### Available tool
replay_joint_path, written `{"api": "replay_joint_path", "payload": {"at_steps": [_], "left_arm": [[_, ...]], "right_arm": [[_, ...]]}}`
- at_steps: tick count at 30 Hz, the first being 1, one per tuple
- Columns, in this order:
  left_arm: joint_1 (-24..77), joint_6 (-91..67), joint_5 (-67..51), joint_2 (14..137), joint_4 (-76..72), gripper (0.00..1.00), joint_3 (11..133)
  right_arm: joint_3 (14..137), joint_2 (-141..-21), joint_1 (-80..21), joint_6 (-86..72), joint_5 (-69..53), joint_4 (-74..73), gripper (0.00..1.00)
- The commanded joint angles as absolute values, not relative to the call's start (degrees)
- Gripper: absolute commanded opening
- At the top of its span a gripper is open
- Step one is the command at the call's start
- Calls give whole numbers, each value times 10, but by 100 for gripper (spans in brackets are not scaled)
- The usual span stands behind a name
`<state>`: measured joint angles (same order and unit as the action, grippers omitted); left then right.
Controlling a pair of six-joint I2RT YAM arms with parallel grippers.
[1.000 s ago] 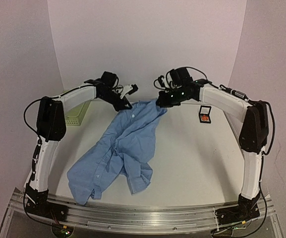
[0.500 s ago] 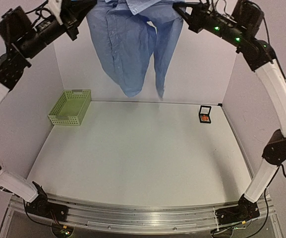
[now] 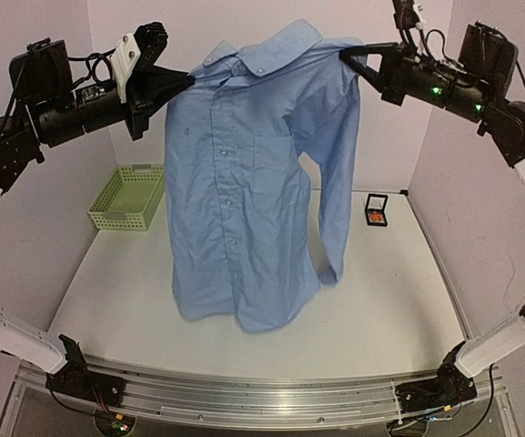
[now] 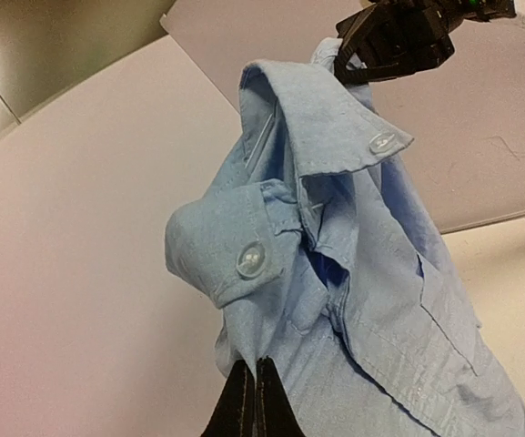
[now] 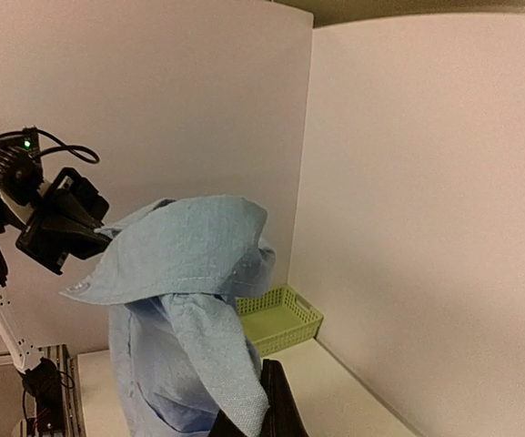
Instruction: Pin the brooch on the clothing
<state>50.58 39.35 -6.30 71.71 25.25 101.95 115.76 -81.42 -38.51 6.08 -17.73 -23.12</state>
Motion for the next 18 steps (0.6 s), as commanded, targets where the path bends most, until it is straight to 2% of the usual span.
{"api": "replay_joint_path", "payload": {"at_steps": [1,6,11,18], "left_arm": [[500,319,-7,707,322,0,1013],[497,257,21,771,336,0,939],[487,226,-50,866,304,0,852],[486,255,-148,1076,261,0,874]], "right_arm": [[1138,-838,-375,42,-76,-293,0],[1101,-955,-301,6,-57,-316,0],[1078,-1083,-256,-5,-42,-314,0],[1092,-1250,-227,-27,-4,-311,0]]}}
